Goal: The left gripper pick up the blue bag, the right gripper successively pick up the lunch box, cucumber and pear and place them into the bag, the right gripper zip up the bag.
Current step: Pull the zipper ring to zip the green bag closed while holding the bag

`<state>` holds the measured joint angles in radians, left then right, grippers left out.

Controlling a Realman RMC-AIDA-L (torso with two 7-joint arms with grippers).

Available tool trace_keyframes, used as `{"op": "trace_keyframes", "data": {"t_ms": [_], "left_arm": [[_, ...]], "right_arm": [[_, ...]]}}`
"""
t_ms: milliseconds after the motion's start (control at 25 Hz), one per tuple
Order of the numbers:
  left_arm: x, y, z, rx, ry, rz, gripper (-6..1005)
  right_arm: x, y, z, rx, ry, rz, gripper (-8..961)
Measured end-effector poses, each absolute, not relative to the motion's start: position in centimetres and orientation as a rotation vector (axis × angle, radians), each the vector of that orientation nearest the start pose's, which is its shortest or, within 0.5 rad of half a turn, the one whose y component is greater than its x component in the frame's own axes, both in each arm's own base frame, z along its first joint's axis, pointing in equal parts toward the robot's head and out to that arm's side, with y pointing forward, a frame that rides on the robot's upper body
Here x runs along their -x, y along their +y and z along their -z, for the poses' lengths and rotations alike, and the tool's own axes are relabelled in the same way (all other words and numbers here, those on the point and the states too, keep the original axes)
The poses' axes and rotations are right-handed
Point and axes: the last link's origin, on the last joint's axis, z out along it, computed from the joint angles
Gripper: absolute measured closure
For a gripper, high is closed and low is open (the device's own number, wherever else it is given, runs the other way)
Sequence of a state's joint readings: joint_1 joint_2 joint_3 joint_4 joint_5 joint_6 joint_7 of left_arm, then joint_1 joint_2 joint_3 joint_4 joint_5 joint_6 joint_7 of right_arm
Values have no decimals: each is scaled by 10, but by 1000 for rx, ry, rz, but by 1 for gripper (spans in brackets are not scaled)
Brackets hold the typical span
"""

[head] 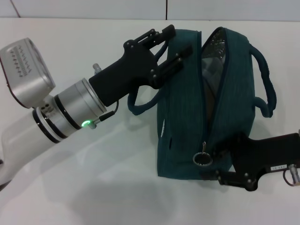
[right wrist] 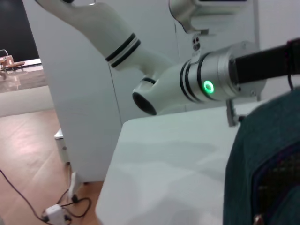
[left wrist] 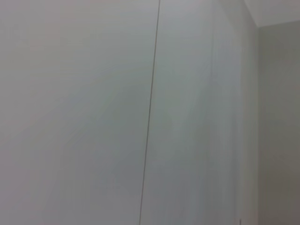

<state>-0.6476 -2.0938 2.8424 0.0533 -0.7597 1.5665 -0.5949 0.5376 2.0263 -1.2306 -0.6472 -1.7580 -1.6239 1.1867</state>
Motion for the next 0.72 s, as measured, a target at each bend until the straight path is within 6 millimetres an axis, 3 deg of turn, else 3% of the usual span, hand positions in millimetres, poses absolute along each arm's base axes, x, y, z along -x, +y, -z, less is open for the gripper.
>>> {"op": "trace_keyframes", "data": {"t_ms": [360,600,720], "left_arm": [[215,308,57,2215,-326,1350,438],[224,288,48,2163,-286,1411,439],[235,274,47,2128,-286,1398,439]], "right_arm": [[-221,299,36,3093,-64,-717,858],[-215,298,34,3117,-133,-729,949],[-213,299,33,3102,-188,-745,948]]}}
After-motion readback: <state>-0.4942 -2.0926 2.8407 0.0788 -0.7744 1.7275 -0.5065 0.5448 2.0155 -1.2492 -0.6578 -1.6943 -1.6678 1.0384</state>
